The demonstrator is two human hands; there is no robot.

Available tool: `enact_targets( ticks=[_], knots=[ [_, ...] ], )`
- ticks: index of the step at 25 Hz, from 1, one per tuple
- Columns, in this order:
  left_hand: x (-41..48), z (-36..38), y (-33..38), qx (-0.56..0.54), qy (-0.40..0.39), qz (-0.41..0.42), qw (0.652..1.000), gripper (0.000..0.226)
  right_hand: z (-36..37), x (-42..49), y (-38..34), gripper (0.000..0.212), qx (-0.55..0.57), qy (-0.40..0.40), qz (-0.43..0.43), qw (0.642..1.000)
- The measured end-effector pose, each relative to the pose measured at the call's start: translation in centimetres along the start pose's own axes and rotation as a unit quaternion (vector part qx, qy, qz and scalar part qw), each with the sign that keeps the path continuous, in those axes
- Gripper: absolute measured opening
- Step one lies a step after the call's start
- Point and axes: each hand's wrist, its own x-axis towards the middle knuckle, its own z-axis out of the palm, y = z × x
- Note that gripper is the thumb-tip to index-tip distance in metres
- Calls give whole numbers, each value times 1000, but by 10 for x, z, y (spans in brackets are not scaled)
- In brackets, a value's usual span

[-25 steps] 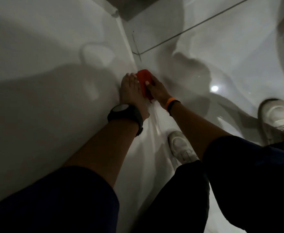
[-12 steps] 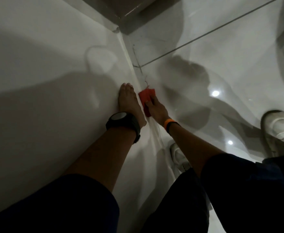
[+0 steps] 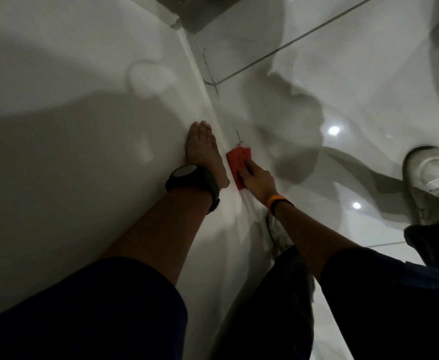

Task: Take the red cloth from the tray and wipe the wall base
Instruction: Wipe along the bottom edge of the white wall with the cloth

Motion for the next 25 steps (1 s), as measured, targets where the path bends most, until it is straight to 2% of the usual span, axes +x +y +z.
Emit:
enact_targets(
  ticks=[4,6,9,12,15,17,19,22,25],
  knots=[
    [-2,6,9,16,-6,-6,1000,111,-13,53,-62,53,-30,29,-117,992],
    [-1,5,12,10,-13,-8,1000,110,-19,62,-75,53,-27,23,-143,989],
    [-5,3,15,13,-9,3,1000,100,-12,16,-18,46,-50,29,-55,997],
    [-9,7,14,20,-9,8,1000,97,1,-35,30,44,-80,-33,34,996],
    [-6,9,19,21,-15,7,1000,100,-5,-5,3,35,-72,11,-3,997],
    [-2,10,23,16,-16,1,1000,102,-12,20,-27,39,-48,27,-51,997],
    [-2,12,26,8,-16,10,1000,104,-15,31,-24,44,-38,17,-69,997],
    [-7,16,29,25,-11,24,999,101,2,-6,32,43,-69,4,-19,997],
    [-9,17,29,20,-9,28,999,98,26,-39,80,42,-55,-16,37,998]
  ],
)
